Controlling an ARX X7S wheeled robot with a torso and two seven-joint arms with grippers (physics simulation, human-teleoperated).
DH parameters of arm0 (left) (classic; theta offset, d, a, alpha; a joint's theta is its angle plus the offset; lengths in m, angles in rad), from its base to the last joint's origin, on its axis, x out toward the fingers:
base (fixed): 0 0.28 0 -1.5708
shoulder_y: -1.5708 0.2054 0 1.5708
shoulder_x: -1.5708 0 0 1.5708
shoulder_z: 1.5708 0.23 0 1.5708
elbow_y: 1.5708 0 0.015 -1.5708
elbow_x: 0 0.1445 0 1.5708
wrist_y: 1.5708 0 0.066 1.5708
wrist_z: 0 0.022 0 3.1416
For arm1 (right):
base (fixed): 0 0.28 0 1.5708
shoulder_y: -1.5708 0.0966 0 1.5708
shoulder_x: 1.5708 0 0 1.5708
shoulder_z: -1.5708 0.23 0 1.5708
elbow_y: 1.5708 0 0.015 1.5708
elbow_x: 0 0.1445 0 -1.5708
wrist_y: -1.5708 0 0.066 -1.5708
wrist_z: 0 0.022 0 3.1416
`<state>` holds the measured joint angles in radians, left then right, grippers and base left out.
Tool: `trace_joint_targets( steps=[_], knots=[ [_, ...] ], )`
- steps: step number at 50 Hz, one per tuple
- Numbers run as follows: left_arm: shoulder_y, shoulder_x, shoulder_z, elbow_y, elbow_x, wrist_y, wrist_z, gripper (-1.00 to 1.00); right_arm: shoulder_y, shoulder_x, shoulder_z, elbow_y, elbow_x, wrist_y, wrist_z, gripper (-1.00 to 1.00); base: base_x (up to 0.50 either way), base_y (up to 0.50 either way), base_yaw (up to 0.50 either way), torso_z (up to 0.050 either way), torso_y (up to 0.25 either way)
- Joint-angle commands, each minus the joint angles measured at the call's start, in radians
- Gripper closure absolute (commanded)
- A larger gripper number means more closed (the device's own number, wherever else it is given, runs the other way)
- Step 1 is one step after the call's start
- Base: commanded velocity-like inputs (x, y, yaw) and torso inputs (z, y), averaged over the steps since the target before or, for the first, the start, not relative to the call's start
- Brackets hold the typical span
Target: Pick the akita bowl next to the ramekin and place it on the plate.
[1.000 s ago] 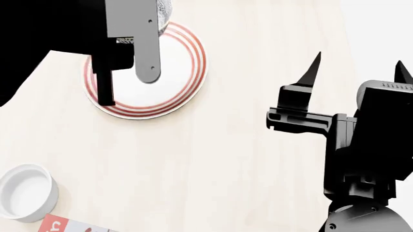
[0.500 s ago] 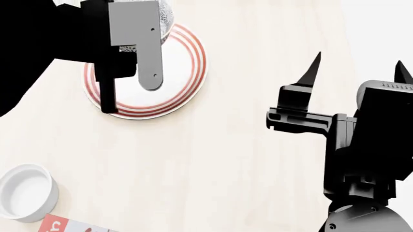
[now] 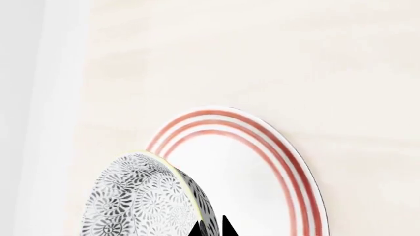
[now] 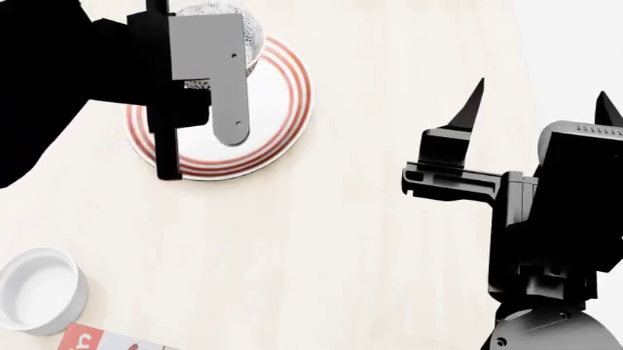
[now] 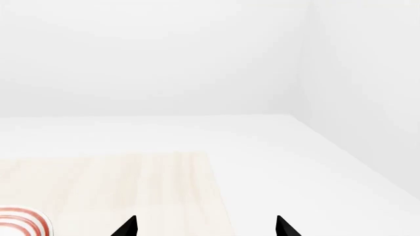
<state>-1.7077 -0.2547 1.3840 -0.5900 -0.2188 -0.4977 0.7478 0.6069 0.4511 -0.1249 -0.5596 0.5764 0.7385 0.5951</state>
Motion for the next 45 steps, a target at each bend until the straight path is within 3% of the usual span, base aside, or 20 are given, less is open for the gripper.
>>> trace_joint_targets(
  steps=[1,45],
  knots=[
    [0.011,0.002,-0.005,0.004,0.003,-0.001,-0.016,1.0,0.0,0.001,-0.001,0.001,0.002,-0.002,0.001,-1.0,0.0,0.0,0.0,0.0,0.0],
    [0.044,0.007,-0.004,-0.008,0.004,-0.017,-0.038,1.0,0.001,0.007,-0.006,0.002,0.008,-0.006,0.008,-1.0,0.0,0.0,0.0,0.0,0.0]
  ],
)
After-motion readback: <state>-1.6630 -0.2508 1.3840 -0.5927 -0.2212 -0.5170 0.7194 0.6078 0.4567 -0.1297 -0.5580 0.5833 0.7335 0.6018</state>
